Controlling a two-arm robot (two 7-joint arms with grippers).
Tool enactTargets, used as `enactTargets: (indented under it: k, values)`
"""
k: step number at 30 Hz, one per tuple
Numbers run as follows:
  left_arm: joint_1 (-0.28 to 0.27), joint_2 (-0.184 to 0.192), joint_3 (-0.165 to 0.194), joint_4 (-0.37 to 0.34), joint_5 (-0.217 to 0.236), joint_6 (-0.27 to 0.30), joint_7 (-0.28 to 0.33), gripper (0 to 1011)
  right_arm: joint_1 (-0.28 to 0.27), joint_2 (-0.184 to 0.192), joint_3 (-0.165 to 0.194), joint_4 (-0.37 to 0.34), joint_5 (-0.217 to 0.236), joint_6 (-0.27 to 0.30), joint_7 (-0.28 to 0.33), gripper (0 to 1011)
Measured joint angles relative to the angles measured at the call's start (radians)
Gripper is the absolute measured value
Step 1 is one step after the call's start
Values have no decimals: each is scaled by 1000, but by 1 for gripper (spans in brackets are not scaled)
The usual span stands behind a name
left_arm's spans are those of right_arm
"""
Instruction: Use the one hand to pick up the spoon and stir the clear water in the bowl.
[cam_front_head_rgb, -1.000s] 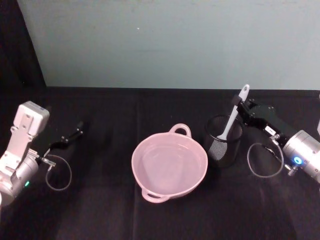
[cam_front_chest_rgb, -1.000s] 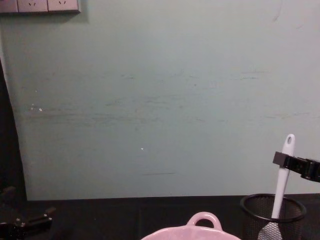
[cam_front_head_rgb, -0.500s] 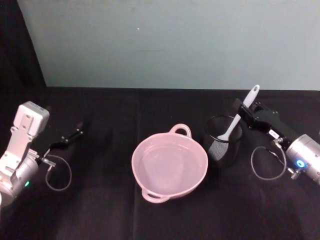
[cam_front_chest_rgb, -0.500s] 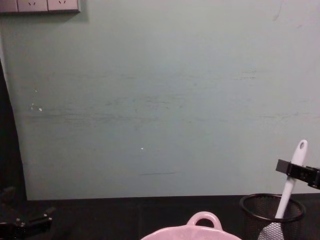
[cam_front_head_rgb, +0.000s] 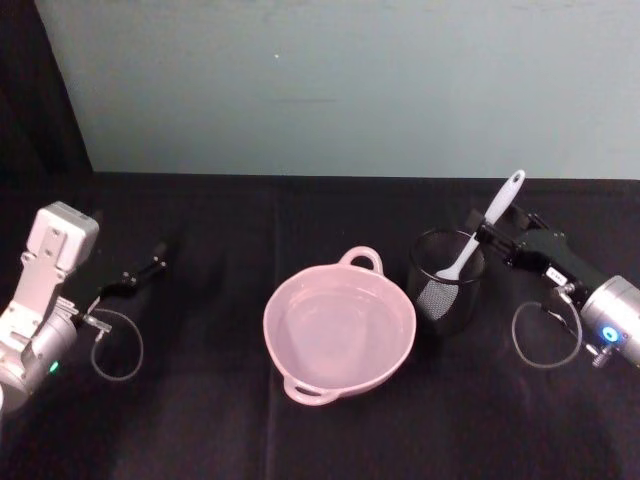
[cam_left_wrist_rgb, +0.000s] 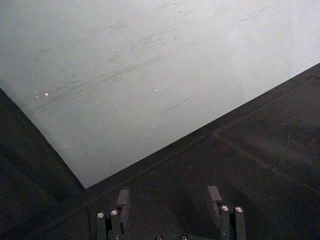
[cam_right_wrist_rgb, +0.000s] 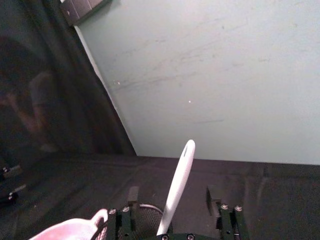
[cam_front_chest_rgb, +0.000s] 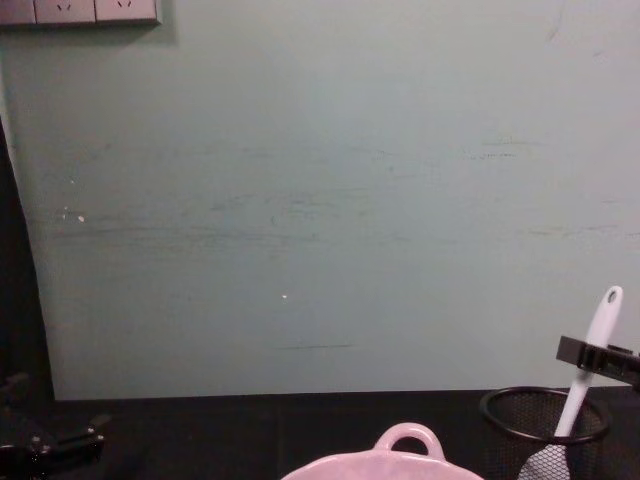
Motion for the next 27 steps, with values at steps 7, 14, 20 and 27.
enactTargets:
  k: [7,14,20,27]
  values:
    - [0,0,0,0,0,0,0,1005,-55,46,7,-92,-17,27,-39,1002]
    - [0,0,0,0,0,0,0,1005,-150,115,39,-247,-81,41,-141,1002]
    - [0,0,0,0,0,0,0,1005,-207,147,63,-348,-198,54,-271,1003]
    - [0,0,0,0,0,0,0,1005,-218,142,68,-375,-316,66,-383,1003]
